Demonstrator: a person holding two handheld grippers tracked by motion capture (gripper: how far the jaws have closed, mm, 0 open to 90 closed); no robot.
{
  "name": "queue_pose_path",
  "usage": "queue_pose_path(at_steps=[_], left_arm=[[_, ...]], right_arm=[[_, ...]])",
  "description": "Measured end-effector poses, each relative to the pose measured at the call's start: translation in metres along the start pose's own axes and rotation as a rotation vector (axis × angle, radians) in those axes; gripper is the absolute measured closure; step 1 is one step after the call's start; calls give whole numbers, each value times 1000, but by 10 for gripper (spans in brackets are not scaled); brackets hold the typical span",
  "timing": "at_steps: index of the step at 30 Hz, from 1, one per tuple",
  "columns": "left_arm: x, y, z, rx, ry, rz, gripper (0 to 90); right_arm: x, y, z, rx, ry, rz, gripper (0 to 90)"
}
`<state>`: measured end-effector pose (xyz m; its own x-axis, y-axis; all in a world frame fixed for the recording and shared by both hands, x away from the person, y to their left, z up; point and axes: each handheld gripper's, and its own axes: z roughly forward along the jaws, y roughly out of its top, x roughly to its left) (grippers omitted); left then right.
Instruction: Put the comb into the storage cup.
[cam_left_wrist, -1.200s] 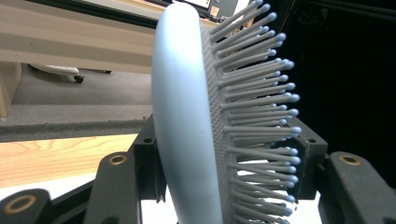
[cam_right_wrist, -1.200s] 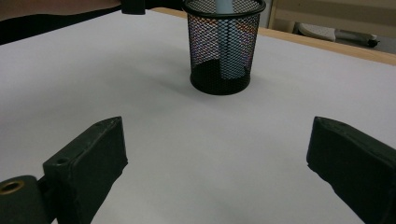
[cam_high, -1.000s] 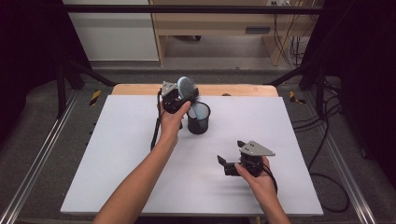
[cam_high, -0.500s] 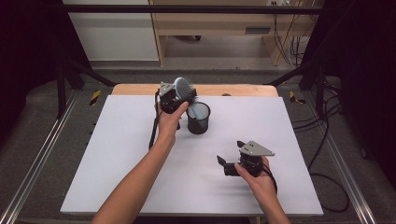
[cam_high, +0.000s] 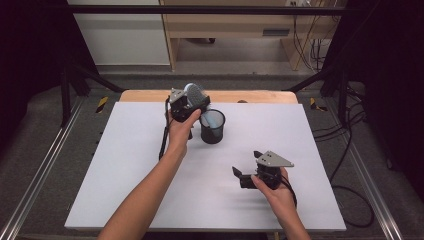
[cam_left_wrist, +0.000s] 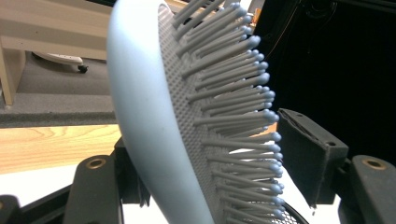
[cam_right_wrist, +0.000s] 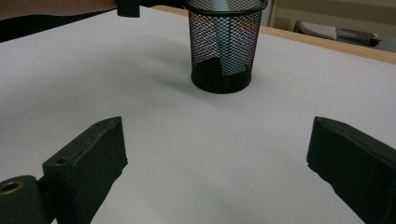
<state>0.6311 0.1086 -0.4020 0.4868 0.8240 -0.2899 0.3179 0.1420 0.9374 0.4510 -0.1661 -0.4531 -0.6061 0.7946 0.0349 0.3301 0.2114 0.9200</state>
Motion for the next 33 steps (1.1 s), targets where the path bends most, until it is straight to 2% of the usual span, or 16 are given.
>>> queue_pose_path(at_steps=[22,27,33], left_arm=[[5,-5,1,23,4,-2,291],[7,-5,-1,26,6,-4,268],[7,-5,-3,24,14,7,193]], right_arm=[[0,0,0,3,2,-5,49],[1,0,1,4,2,-7,49],[1,0,1,5,0,-8,48]])
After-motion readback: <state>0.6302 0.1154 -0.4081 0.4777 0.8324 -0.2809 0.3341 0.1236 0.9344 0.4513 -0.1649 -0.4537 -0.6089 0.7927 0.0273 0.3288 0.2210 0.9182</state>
